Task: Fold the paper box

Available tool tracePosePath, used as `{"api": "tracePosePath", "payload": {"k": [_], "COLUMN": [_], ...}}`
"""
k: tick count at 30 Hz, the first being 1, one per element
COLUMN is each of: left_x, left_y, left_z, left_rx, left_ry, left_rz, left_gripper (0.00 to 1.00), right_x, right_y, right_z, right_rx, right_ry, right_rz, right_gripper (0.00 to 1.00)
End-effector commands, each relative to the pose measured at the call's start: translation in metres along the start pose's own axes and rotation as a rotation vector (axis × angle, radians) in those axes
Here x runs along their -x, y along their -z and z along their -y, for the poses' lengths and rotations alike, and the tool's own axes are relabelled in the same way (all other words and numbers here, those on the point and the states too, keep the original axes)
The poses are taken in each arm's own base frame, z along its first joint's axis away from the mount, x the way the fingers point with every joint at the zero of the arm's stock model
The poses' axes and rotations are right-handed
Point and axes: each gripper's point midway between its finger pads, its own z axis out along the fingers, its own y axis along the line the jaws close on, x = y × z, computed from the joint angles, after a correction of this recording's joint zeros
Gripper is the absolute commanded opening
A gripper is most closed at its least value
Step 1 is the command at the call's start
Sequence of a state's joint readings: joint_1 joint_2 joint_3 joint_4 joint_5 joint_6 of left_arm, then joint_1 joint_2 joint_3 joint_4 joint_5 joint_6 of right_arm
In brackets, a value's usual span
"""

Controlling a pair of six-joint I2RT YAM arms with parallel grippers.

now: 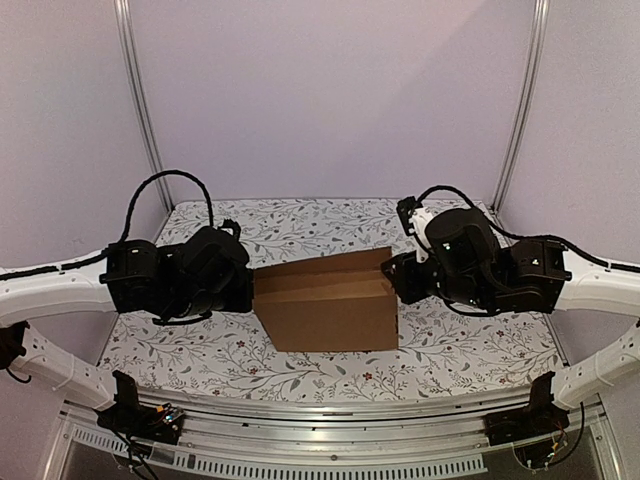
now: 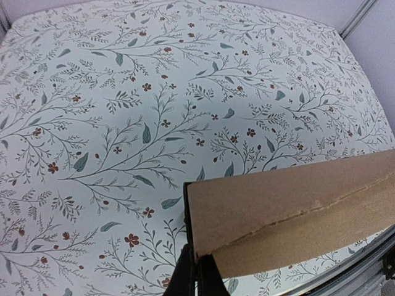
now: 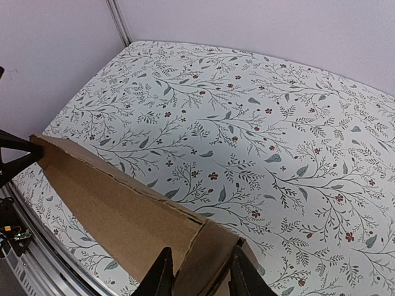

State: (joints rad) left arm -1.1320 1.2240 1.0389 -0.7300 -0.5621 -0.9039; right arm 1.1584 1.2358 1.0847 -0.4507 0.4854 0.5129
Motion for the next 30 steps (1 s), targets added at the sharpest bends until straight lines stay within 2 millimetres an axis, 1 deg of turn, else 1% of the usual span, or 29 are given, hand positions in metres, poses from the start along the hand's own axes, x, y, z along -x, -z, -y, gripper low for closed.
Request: {"api": "tracePosePath", "payload": {"k": [1, 9, 16, 18, 21, 28, 30], "left_x": [-0.023, -0.022, -0.022, -0.023, -0.026, -0.029, -0.030], "left_y": [0.000, 0.000, 0.000, -0.001, -0.004, -0.008, -0.009], "left_z": [-0.011, -0.010, -0.009, -0.008, -0.007, -0.006, -0.006], "left_rx": [0.042, 0.041, 0.039, 0.039, 0.044, 0.054, 0.055], "left_ry": [-0.067, -0.068, -0.069, -0.070, -0.077, -0.090, -0.092], "left_rz": [-0.078, -0.077, -0.078, -0.082, -0.091, -0.096, -0.099], "left_gripper": [0.00, 0.00, 0.00, 0.00, 0.00, 0.00, 0.00], "right_x": [-0.005, -0.006, -0.008, -0.010, -0.017, -0.037, -0.042], "right_y": [0.008, 0.011, 0.006, 0.004, 0.000, -0.004, -0.004], "right_z": [0.011, 0.014, 0.009, 0.008, 0.008, 0.018, 0.022], "right_rx": [-0.031, -0.036, -0.020, -0.016, -0.020, -0.047, -0.054], "right_ry": [0.017, 0.019, 0.012, 0.010, 0.014, 0.010, 0.000], "right_rz": [-0.002, -0.002, -0.011, -0.015, -0.030, -0.062, -0.065], "right_gripper": [0.29, 0.28, 0.28, 0.26, 0.22, 0.02, 0.00]}}
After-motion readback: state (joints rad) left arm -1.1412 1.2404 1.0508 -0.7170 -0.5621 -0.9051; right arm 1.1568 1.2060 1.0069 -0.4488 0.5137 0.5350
